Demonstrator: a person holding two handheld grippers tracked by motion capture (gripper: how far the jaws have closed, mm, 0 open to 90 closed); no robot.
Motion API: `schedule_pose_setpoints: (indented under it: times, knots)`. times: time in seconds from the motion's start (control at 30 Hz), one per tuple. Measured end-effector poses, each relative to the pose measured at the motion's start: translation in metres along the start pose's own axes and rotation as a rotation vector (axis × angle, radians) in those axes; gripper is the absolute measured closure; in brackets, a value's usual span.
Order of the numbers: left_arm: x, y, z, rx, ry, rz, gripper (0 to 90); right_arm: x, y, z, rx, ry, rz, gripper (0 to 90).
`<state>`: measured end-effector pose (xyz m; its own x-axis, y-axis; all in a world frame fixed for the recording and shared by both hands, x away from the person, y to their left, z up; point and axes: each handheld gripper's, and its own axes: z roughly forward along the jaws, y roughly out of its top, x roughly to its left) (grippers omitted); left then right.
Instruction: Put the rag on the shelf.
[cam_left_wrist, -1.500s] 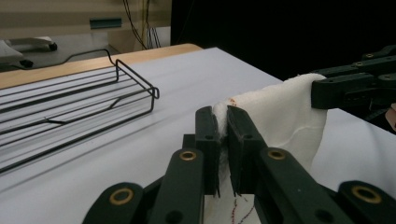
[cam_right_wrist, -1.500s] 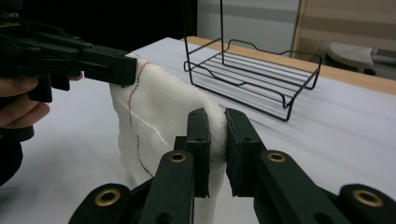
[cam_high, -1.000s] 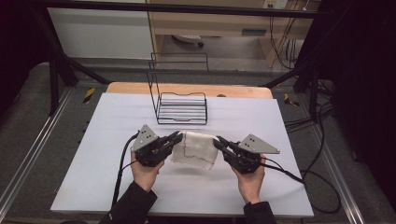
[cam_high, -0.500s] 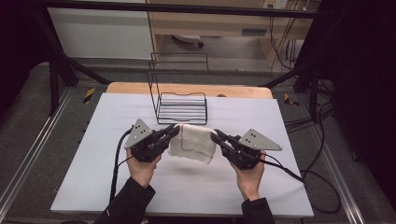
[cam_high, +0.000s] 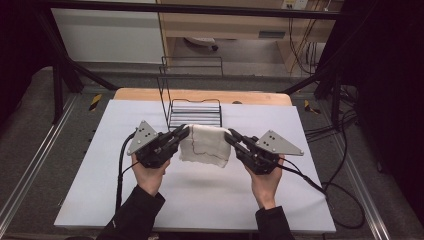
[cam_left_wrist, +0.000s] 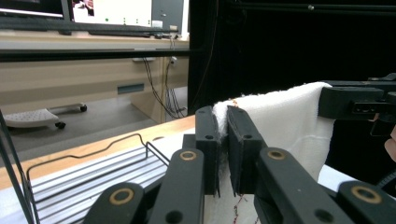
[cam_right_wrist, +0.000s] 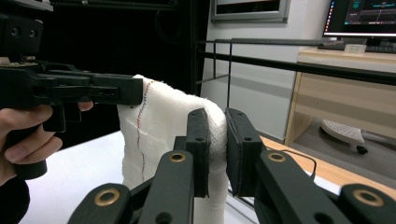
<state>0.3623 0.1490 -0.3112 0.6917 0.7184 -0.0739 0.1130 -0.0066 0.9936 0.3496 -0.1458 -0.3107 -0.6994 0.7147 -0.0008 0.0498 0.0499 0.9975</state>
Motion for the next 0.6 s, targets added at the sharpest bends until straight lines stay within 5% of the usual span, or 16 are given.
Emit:
schedule_pose_setpoints:
  times: [0.6]
  knots:
    - [0.01,0.025,0.001,-0.057,0.025,0.005,83.5,-0.002,0.03,0.015,-0.042,-0.014,-0.038,80.7]
